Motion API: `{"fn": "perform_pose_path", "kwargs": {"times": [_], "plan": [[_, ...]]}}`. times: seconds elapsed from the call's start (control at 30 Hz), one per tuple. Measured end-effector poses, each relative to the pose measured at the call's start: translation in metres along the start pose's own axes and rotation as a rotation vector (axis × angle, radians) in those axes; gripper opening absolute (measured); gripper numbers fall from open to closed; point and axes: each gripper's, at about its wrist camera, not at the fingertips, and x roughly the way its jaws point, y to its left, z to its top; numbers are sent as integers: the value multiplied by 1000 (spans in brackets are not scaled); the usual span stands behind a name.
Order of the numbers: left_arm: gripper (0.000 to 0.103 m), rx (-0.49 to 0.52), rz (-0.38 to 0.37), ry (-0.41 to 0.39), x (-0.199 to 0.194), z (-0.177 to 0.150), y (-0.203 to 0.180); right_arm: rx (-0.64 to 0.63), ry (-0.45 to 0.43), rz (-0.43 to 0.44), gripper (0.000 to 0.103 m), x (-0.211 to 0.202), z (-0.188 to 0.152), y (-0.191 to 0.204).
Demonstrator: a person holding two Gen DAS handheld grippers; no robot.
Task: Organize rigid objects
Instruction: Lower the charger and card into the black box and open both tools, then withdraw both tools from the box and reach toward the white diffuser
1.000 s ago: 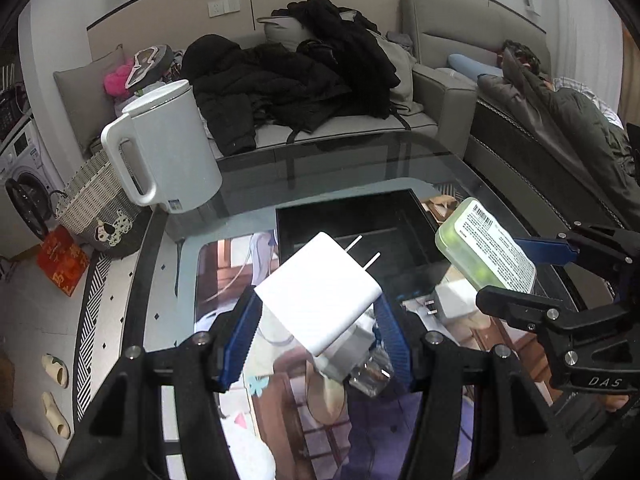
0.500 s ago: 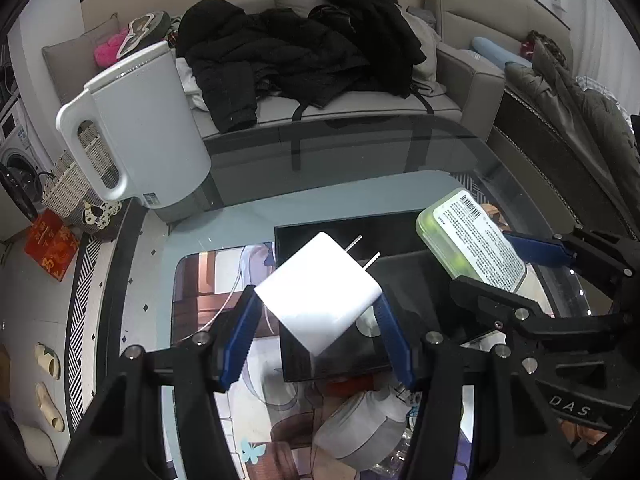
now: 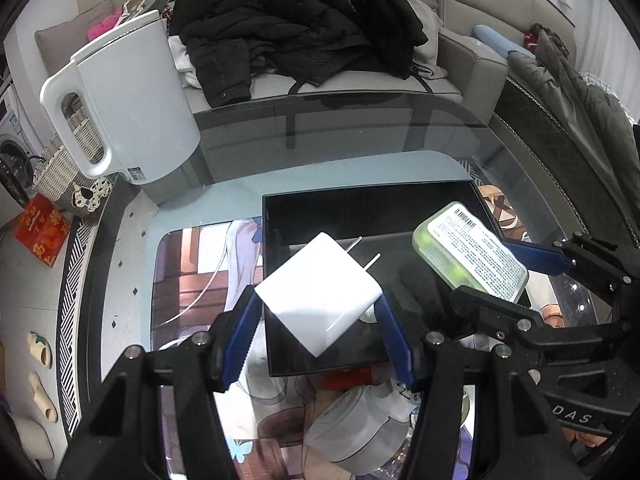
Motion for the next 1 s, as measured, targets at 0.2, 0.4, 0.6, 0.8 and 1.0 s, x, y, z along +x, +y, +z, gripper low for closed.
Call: {"fn": "perform_pose_path", "kwargs": {"times": [0.2,0.4,0.6,0.8,1.0], "plan": [[67,1,2,-34,-9,1,2,2,-12,13,58,-4,-4,0],[67,-1,-1,-78,-27,2,1,14,-43,10,60,-20,-6,-1],[70,-7,-11,-150,-60,-1,-1,17,-140,-14,77,-61,-13,-4],[77,4,-23,-214,-92,-9,-8,13,-220,-13,85,-104,-27,-5],[77,51,-19,-202,-102,-26,-14,-29,-244,-30,86,-127,-41,-4]]}}
